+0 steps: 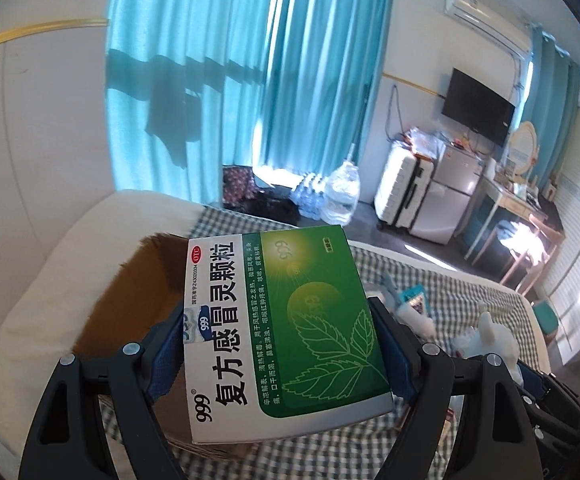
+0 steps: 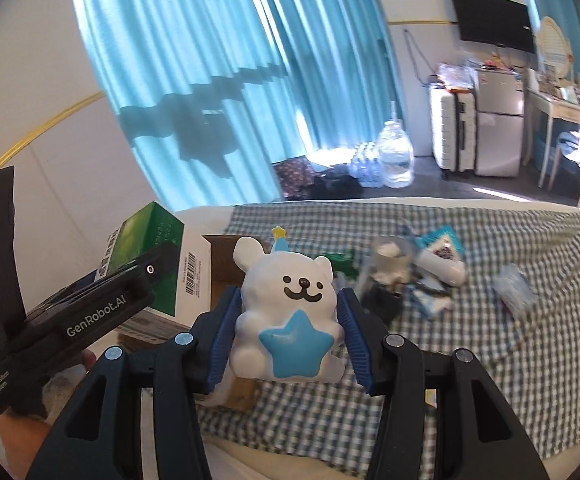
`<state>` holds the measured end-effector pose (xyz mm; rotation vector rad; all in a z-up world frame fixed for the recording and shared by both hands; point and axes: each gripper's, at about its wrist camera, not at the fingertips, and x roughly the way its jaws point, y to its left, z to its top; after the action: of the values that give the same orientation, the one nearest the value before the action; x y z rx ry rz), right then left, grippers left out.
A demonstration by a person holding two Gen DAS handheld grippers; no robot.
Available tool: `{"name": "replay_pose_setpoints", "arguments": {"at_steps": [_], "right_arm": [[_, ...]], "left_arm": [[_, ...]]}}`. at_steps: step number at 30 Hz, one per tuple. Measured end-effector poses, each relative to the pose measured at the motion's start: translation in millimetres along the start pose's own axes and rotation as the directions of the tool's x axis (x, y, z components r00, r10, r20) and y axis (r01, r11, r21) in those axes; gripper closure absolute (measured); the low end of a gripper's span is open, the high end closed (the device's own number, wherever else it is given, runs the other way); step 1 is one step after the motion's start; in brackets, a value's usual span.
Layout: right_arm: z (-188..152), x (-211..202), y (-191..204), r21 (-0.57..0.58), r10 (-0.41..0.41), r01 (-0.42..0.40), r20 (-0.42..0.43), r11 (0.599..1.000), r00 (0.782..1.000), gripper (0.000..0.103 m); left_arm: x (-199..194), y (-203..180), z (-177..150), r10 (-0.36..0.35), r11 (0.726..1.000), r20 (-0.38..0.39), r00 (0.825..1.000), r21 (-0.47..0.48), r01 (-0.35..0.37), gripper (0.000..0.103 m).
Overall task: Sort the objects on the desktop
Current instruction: 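Carry the white bear with the right tool while the left tool carries the green box, then open both tools to drop the bear and green box into the cardboard box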
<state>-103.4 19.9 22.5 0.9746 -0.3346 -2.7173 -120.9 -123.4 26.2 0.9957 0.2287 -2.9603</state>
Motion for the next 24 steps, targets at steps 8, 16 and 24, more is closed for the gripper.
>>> {"name": "replay_pose_setpoints", "arguments": {"at_steps": [8,16,24], "right_arm": [[2.5,62.2,68.7,-0.057,0.12,-0.125,-0.084,0.991,0.989,0.054],[-7.0,134.1,92.9,-0.032,0.156,-0.166,-0.202,0.986,0.967,0.053],[-14.2,173.3,84.2,0.085,0.179,-0.162,-0.263,0.983,0.948,0.02]], "left_arm": [[18.0,75.2,6.7,0.091,0.995,-0.022,0.996,-0.048,-0.092,0.019],[62.5,126.3,-12.6,0.156,0.983,-0.123,0.98,-0.078,-0.166,0.02],[85.2,144.5,-30.7,0.182,0.976,-0.184,0.966,-0.087,-0.2,0.016]]}}
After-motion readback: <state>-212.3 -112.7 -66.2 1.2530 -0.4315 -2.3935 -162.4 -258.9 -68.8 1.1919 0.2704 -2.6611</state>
